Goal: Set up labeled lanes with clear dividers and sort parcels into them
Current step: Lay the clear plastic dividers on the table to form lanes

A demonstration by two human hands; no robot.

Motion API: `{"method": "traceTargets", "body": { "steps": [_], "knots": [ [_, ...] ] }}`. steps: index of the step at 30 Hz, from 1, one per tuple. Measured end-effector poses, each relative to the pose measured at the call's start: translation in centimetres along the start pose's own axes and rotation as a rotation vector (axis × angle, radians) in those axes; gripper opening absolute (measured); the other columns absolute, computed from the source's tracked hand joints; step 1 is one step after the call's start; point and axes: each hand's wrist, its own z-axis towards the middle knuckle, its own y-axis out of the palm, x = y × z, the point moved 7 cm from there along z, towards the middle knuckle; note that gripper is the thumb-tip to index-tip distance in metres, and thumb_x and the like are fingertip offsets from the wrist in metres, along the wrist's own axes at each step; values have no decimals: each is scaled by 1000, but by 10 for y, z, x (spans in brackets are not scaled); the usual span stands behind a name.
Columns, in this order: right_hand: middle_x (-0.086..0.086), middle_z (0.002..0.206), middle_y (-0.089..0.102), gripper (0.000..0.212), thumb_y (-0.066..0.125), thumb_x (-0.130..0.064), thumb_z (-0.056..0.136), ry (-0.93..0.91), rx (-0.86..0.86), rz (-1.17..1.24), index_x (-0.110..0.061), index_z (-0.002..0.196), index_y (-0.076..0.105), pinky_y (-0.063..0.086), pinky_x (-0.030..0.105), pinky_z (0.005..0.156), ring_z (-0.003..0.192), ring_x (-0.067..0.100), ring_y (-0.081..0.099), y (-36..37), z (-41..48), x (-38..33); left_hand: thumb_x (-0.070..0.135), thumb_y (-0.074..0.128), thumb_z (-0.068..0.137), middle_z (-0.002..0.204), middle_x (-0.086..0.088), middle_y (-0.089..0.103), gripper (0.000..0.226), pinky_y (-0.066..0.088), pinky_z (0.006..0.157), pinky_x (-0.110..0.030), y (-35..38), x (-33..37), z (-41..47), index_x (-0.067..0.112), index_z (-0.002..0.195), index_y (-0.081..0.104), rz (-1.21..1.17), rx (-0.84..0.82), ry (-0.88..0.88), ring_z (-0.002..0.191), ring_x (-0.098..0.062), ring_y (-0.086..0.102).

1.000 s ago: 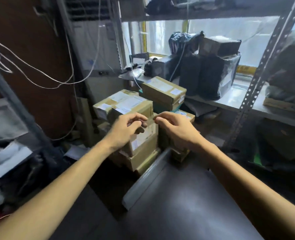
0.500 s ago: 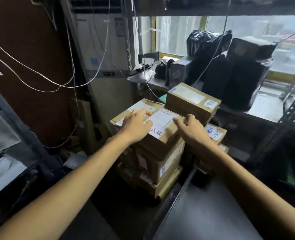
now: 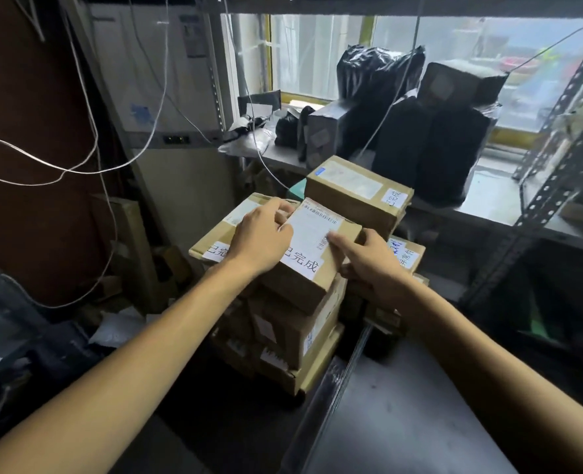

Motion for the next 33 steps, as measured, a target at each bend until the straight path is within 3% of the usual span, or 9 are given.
{"method": "traceTargets", "body": {
  "steps": [3, 5, 8, 11, 13, 17, 22, 28, 33],
  "knots": [
    [-3, 113, 72, 49, 72, -45, 87, -76, 30, 67, -15, 124, 61, 61, 30, 70, 94, 15, 72, -13, -8, -4, 13, 52, 96, 94, 11, 59, 32, 36, 57, -4, 4, 11, 1, 17, 126, 63, -198, 16, 34, 63, 7, 52],
    [-6, 118, 71, 52, 74, -47, 85, -143, 82, 70, -18, 126, 61, 60, 33, 81, 101, 12, 70, -28, -15, -7, 13, 54, 97, 96, 9, 60, 32, 38, 57, -4, 10, 18, -1, 15, 127, 63, -314, 23, 15, 64, 6, 52],
    [-4, 126, 68, 50, 75, -41, 86, -243, 112, 140, -22, 129, 58, 55, 31, 94, 108, 7, 66, -51, -28, -14, 14, 54, 98, 110, 1, 67, 30, 52, 78, -18, 26, 32, -6, 13, 127, 63, -428, -4, -22, 97, -11, 63],
    [5, 140, 56, 63, 73, -40, 88, -218, 108, 222, -29, 144, 45, 52, 48, 102, 123, 22, 60, -81, -43, -9, 13, 53, 98, 117, -9, 67, 29, 53, 87, -38, 52, 55, -13, 11, 126, 62, -500, -42, -59, 107, -23, 64],
    [6, 145, 49, 70, 73, -40, 87, -181, 118, 241, -34, 148, 39, 49, 53, 104, 129, 25, 56, -103, -56, -1, 10, 52, 97, 108, -4, 66, 26, 52, 85, -35, 67, 72, -20, 12, 120, 63, -509, -53, -37, 101, -18, 62],
    [2, 138, 58, 63, 73, -30, 90, -204, 152, 266, -28, 143, 41, 50, 53, 103, 123, 22, 61, -145, -80, 11, 9, 52, 94, 99, 8, 61, 24, 47, 68, -17, 99, 104, -40, 21, 114, 58, -524, -118, -17, 89, -3, 58],
    [2, 131, 62, 56, 74, -37, 88, -179, 172, 291, -30, 135, 45, 54, 55, 97, 118, 22, 63, -151, -81, 20, 14, 53, 95, 97, 12, 61, 23, 49, 66, -14, 99, 119, -49, 22, 116, 57, -474, -98, -2, 87, -1, 60],
    [4, 138, 53, 86, 68, -66, 65, -86, 93, 280, -33, 138, 37, 48, 54, 103, 124, 28, 57, -82, -53, 0, 22, 58, 92, 108, 0, 68, 24, 49, 93, -35, 44, 77, -25, 22, 116, 65, -219, 45, -71, 104, -18, 62],
    [11, 145, 41, 83, 65, -64, 81, 34, 0, 231, -32, 147, 25, 56, 56, 91, 125, 35, 52, -21, -25, 4, 37, 54, 87, 128, 5, 66, 40, 44, 101, -37, 18, 33, -18, 30, 126, 63, 114, 46, -116, 120, -25, 58]
  ]
}}
